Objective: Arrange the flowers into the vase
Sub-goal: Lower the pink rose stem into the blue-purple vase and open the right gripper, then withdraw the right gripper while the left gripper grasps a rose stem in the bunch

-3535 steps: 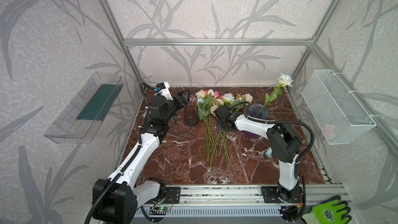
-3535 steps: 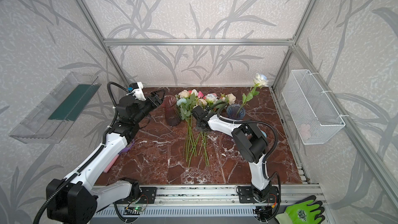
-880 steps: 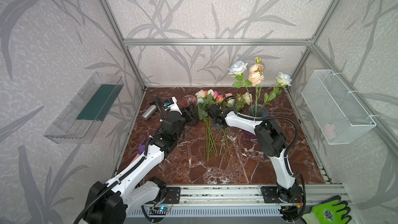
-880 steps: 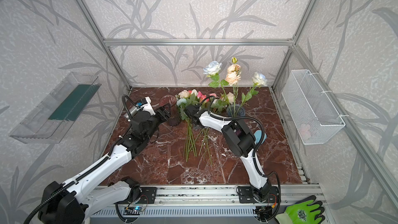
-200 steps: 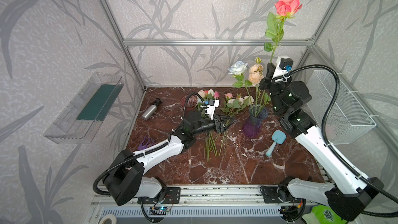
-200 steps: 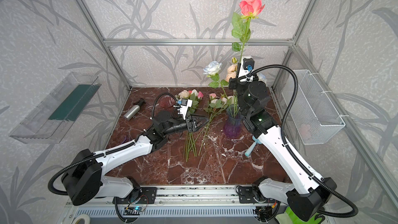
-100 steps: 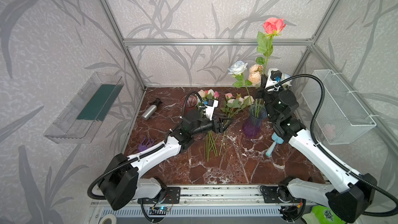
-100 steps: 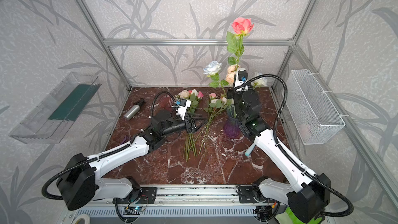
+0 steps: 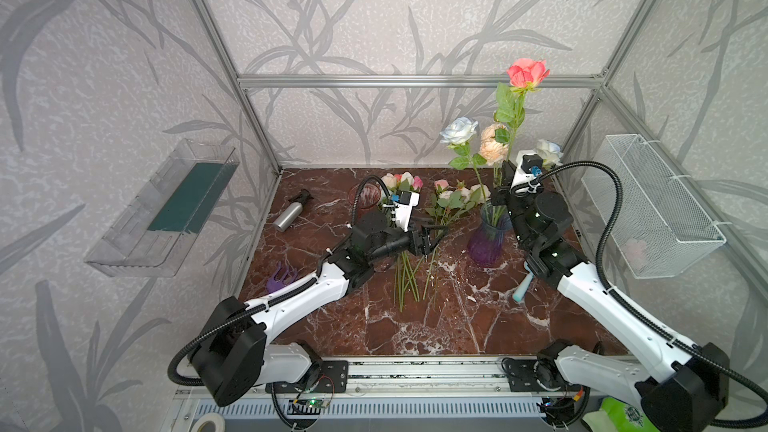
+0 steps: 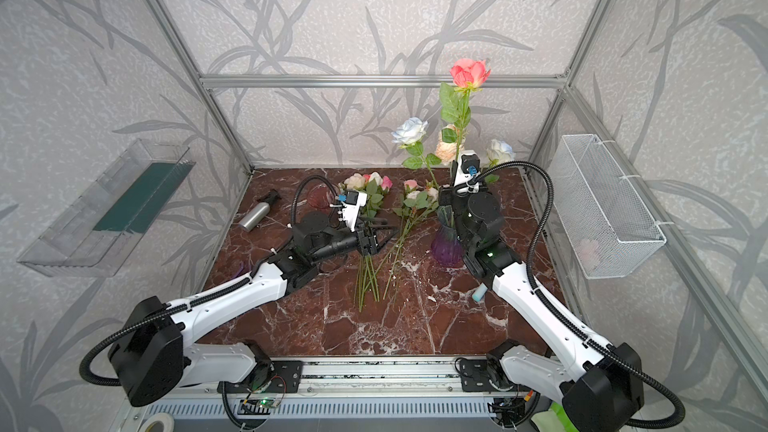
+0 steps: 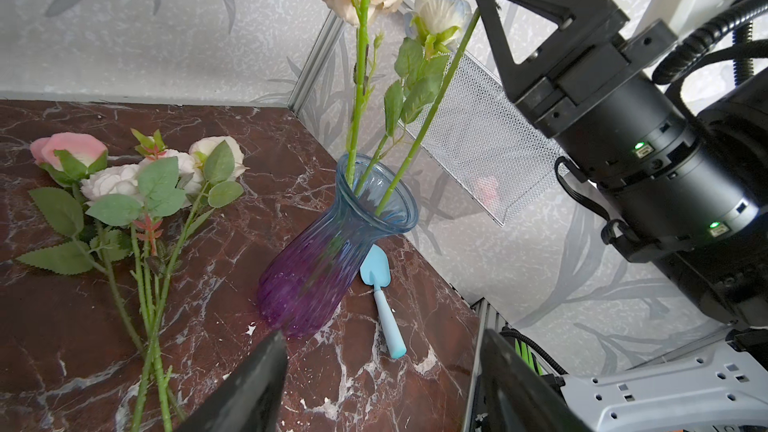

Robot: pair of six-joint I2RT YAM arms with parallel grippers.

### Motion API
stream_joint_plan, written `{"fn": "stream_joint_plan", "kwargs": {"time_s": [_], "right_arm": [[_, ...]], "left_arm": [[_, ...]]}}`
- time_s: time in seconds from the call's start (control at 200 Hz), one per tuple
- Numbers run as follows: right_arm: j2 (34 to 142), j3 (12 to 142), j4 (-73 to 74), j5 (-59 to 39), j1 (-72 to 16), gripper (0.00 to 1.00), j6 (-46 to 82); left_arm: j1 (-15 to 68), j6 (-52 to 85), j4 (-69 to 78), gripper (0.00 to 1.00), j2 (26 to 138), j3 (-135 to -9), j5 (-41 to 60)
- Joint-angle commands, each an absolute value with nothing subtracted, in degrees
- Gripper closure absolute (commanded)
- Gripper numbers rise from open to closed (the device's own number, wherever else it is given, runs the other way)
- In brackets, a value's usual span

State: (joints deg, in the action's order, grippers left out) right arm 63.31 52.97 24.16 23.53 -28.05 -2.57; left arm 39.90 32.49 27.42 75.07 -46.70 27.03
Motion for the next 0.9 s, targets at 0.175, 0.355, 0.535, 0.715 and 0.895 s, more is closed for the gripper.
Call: {"fn": "stream_joint_plan", "kwargs": {"time_s": [0.175,0.355,0.535,0.715,0.895], "right_arm": [[61.14,50.82,24.18,24.31,-27.94,1.00,0.70],[59.03,45.33,23.17,26.29,-28.11,0.93,3.59],[56.10,44.23,18.81,27.95,-28.29,0.72,4.35],[51.86,44.38,14.31,28.99,-28.45,0.60,5.86],[48.26,46.45,9.64,28.68,-29.49,0.59,6.75]], "left_arm": [[39.69,31.64,27.77,0.25,73.76,-47.36,26.85],[39.64,31.71,27.77,0.24,73.56,-47.37,26.64],[39.66,31.43,27.54,0.23,73.41,-47.36,26.59],[39.70,29.75,25.53,0.22,72.53,-47.69,25.28],[39.70,25.87,18.19,0.22,72.51,-49.89,21.21]]}}
